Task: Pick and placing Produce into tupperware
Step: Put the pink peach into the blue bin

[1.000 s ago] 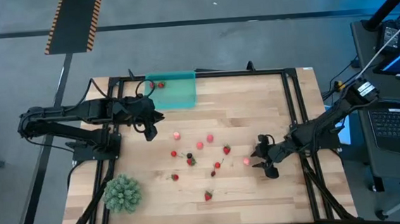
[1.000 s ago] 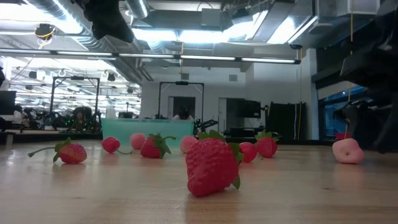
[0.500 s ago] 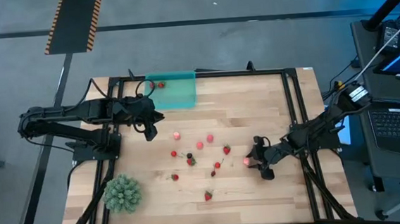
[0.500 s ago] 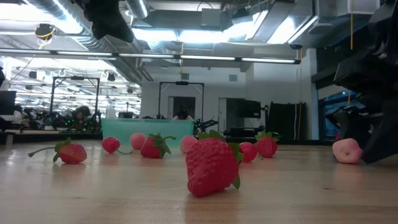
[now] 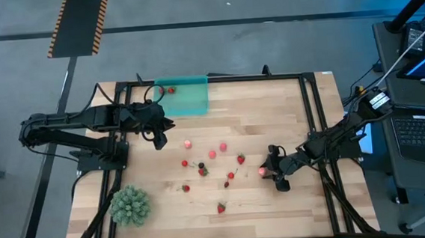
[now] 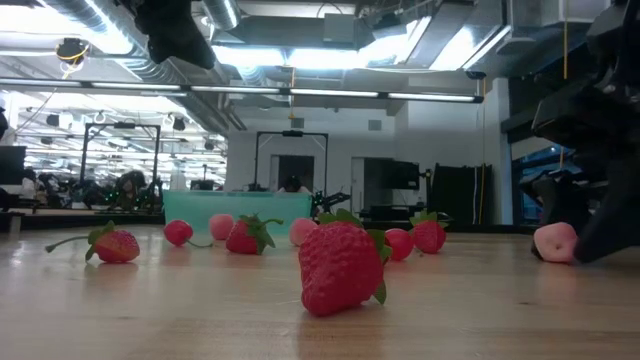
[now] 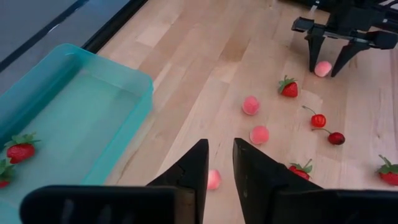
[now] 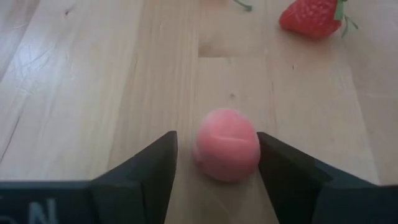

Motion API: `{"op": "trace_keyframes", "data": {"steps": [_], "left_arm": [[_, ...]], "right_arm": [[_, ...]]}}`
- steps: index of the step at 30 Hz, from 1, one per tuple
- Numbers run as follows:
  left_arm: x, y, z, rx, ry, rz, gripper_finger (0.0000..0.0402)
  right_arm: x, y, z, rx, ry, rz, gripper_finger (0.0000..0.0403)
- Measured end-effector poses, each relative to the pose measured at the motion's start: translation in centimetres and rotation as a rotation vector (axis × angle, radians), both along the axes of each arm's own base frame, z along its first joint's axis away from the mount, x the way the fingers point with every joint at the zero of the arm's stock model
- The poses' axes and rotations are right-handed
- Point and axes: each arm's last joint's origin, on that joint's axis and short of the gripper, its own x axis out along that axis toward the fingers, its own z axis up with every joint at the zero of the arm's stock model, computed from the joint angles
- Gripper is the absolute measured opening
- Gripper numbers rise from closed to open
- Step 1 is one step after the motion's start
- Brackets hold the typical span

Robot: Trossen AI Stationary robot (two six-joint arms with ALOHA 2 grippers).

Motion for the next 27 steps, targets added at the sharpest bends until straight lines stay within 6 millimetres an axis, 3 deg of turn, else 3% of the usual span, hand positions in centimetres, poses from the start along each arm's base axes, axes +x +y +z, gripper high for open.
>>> {"op": "trace_keyframes", "data": {"steps": [11,17,24,27], "left_arm": [[0.0,0.0,0.0,0.0,0.0,0.0,0.0073],[0.0,0.0,0.0,0.0,0.0,0.0,0.0061],[0.0,0.0,0.0,0.001,0.001,-0.001,0.0049],[0.0,0.0,0.0,0.001,0.0,-0.001,0.0045]], "right_arm": [[0.1,-0.1,0.0,0.0,-0.001,-0.022,0.0141],[0.4,-0.3,0.2,0.002,-0.022,-0.056,0.0127],[3.3,0.3,3.0,-0.081,-0.13,0.017,0.0124],[5.3,-0.4,4.8,-0.163,-0.161,-0.042,0.0124]]}}
